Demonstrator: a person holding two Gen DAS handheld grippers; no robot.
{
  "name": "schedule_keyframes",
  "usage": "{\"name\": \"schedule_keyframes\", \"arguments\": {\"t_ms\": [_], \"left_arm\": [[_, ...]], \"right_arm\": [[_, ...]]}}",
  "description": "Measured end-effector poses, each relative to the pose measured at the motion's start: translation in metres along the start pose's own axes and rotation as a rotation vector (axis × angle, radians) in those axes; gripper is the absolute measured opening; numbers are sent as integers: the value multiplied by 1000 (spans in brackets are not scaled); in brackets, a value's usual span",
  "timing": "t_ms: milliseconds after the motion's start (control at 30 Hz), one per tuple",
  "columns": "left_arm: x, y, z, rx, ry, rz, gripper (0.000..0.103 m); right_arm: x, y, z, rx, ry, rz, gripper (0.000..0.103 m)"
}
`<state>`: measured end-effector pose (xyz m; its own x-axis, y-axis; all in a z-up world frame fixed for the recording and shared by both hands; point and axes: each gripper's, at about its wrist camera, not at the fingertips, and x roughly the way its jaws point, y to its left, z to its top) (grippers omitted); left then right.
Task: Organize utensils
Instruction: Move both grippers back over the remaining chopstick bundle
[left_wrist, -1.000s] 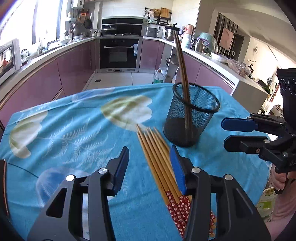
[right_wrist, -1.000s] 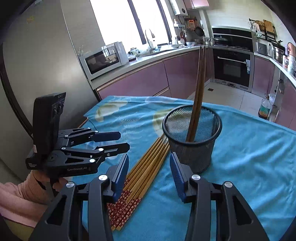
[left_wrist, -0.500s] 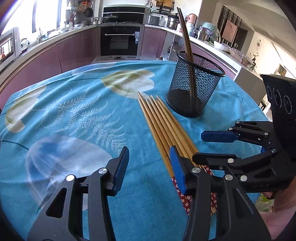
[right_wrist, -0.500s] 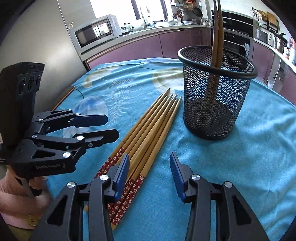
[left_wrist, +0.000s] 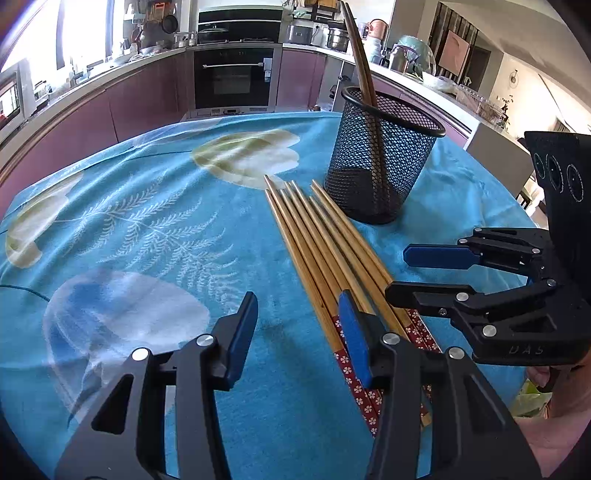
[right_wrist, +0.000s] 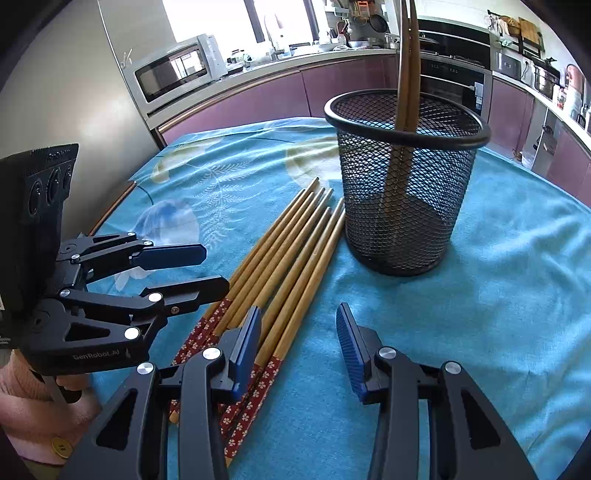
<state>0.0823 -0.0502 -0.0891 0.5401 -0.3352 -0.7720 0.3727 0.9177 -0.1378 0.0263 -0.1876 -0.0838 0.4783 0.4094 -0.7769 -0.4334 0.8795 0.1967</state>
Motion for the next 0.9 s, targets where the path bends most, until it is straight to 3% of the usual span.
{"name": "schedule_keyframes", "arguments": {"t_ms": [167, 333, 700, 900], "left_arm": [[6, -3, 1, 14, 15, 9, 45], [7, -1, 1, 16, 18, -6, 39], [7, 6, -1, 7, 27, -1, 35], [8, 3, 1, 10, 32, 13, 34]], "right_arm": [[4, -1, 0, 10, 8, -8, 37], [4, -1, 1, 9, 8, -11, 36], [3, -7, -1, 22, 8, -21, 32], [5, -3, 1, -7, 17, -74, 26]]}}
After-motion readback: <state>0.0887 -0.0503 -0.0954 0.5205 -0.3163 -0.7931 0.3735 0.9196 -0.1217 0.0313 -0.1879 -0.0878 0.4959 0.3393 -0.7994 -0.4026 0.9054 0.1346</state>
